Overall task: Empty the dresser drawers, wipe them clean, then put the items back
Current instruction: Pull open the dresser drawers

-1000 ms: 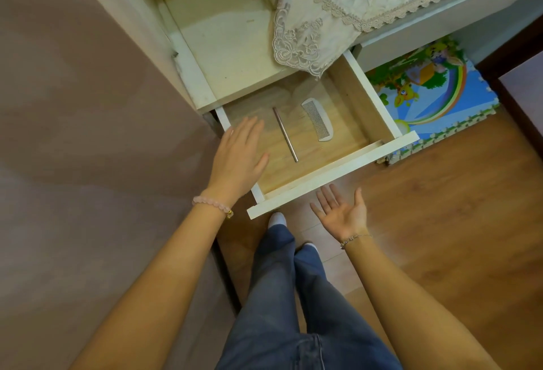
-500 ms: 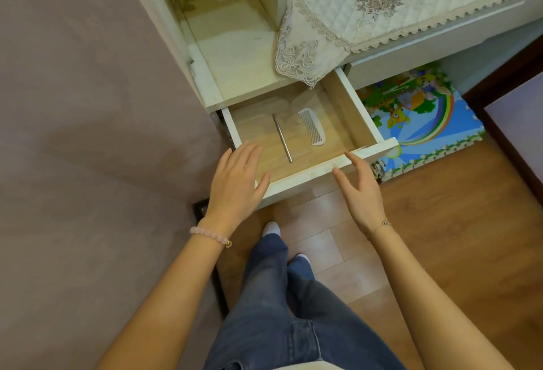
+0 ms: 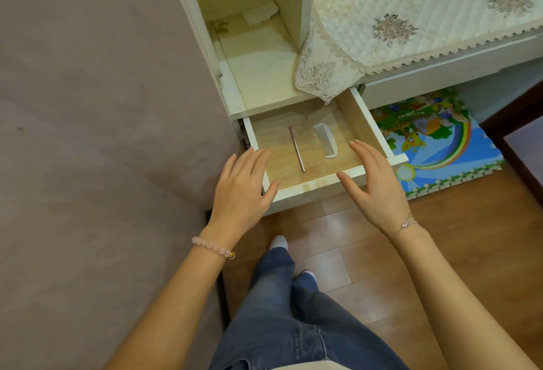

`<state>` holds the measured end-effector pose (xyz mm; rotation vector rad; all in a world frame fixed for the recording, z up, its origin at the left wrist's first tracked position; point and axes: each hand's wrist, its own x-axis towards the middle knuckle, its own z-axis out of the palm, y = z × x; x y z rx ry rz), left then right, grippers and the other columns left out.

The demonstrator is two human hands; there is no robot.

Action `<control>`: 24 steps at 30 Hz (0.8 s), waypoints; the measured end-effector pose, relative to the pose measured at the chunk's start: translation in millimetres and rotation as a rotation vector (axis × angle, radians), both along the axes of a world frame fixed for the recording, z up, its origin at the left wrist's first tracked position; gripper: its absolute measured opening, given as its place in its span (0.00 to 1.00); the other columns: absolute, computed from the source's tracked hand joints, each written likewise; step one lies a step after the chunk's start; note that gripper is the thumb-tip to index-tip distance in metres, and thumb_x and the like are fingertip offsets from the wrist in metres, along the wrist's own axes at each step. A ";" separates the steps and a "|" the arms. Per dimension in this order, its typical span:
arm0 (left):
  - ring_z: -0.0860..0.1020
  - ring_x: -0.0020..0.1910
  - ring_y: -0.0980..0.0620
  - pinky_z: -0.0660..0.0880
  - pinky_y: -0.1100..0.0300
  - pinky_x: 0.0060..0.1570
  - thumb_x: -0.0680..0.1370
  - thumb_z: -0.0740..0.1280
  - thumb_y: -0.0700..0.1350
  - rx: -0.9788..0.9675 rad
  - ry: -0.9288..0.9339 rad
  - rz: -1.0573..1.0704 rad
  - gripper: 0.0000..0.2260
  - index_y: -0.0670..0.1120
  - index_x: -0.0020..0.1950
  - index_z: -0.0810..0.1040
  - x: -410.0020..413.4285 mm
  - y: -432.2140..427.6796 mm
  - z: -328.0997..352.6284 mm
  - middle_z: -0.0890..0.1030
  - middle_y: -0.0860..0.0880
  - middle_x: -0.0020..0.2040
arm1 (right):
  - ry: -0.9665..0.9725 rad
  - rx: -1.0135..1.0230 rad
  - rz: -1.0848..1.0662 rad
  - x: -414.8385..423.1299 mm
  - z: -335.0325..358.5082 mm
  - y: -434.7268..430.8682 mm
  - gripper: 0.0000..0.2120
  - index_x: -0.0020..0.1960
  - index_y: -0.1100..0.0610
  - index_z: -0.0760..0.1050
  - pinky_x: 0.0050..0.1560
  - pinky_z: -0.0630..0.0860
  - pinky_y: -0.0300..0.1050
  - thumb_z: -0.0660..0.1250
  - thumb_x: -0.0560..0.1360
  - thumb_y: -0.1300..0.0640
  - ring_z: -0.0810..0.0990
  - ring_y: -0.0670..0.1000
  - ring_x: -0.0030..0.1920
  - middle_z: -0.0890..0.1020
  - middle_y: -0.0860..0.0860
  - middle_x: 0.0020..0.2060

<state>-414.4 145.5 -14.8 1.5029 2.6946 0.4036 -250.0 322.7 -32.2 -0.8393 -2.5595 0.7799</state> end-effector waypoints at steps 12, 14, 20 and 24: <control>0.64 0.71 0.49 0.54 0.53 0.71 0.79 0.59 0.55 0.003 -0.053 -0.097 0.24 0.44 0.71 0.65 -7.0 31.8 2.2 0.70 0.47 0.69 | -0.059 0.009 -0.081 -4.8 13.9 12.9 0.28 0.73 0.56 0.61 0.70 0.62 0.46 0.61 0.76 0.47 0.62 0.49 0.71 0.65 0.51 0.71; 0.64 0.71 0.49 0.54 0.53 0.71 0.79 0.59 0.54 0.003 -0.061 -0.132 0.24 0.44 0.71 0.65 -8.5 41.1 1.8 0.71 0.47 0.69 | -0.079 0.005 -0.108 -5.8 16.5 16.3 0.28 0.73 0.55 0.60 0.70 0.61 0.46 0.61 0.76 0.46 0.62 0.49 0.71 0.65 0.51 0.71; 0.66 0.70 0.48 0.57 0.51 0.70 0.78 0.61 0.54 -0.030 -0.061 -0.247 0.24 0.43 0.70 0.66 -12.5 69.0 -3.6 0.71 0.46 0.68 | -0.104 -0.017 -0.201 -0.3 16.6 24.1 0.29 0.73 0.55 0.60 0.71 0.62 0.48 0.61 0.76 0.46 0.62 0.50 0.71 0.65 0.51 0.71; 0.65 0.71 0.49 0.56 0.52 0.71 0.79 0.59 0.55 -0.043 -0.072 -0.307 0.24 0.44 0.71 0.66 -13.0 90.8 -4.9 0.71 0.47 0.69 | -0.128 0.004 -0.253 8.7 18.7 41.2 0.29 0.73 0.56 0.59 0.72 0.58 0.46 0.61 0.77 0.46 0.61 0.51 0.72 0.64 0.52 0.72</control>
